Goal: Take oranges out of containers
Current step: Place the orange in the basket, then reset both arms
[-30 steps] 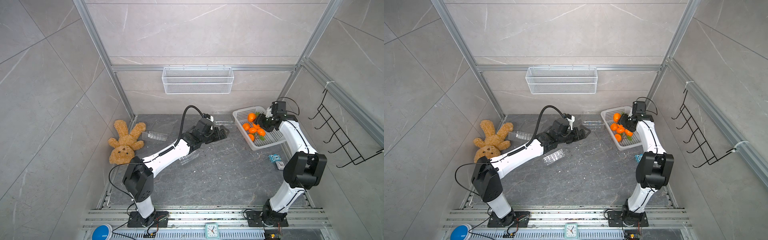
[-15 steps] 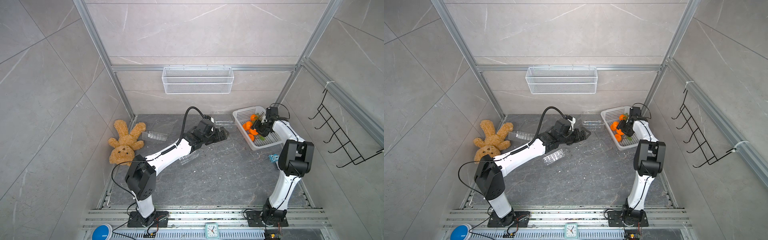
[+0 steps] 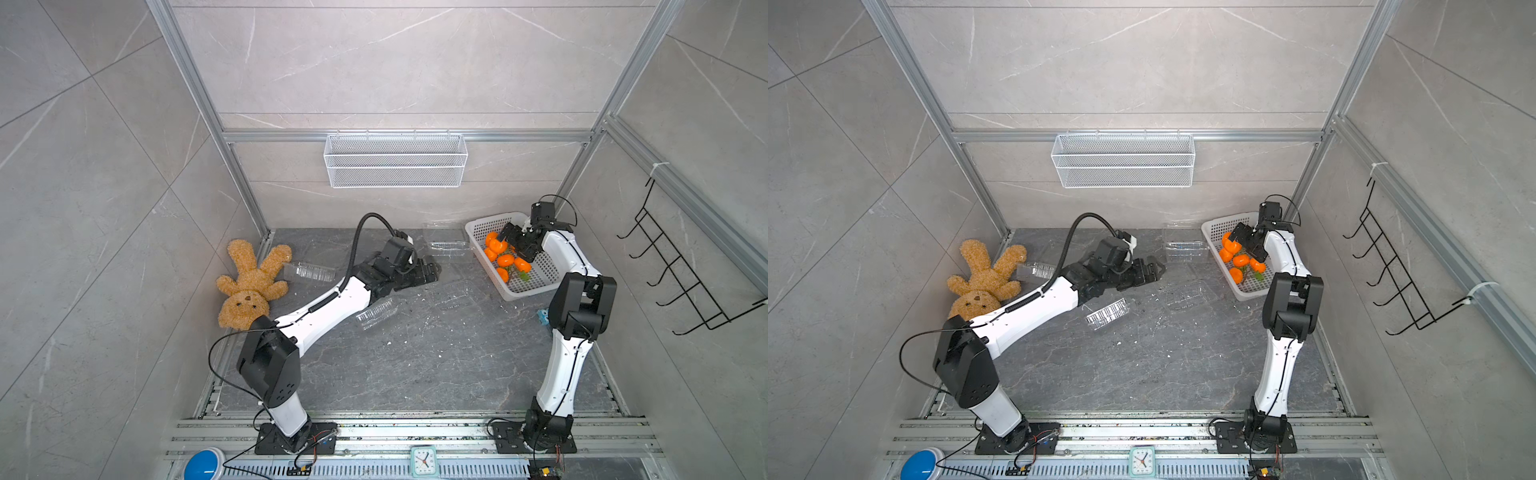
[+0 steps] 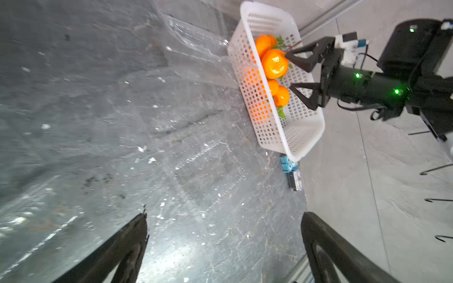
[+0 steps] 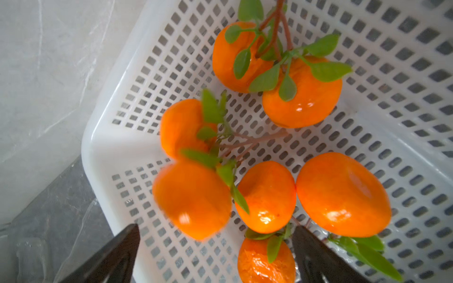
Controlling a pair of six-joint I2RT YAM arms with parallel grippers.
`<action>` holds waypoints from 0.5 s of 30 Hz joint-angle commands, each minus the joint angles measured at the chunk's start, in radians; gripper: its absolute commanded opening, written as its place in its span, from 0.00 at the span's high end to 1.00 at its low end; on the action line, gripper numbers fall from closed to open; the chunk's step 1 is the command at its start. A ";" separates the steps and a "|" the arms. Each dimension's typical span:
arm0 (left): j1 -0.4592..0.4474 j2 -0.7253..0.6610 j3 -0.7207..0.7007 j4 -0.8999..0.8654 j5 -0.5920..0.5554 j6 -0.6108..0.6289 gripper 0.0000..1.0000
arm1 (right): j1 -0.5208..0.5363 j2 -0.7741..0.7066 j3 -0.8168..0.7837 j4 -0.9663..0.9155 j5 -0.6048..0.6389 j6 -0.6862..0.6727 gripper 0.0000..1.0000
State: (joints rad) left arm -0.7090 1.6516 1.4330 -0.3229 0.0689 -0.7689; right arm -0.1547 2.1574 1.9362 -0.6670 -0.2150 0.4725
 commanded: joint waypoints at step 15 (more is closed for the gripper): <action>0.480 -0.535 -0.680 0.024 -0.863 0.258 0.00 | 0.182 -0.751 -0.972 0.475 0.445 -0.128 0.00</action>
State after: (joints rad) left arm -0.2573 1.1374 0.8417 -0.4122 -0.5869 -0.5907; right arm 0.0017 1.4338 1.0988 -0.3279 0.0711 0.4042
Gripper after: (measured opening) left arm 0.995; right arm 0.998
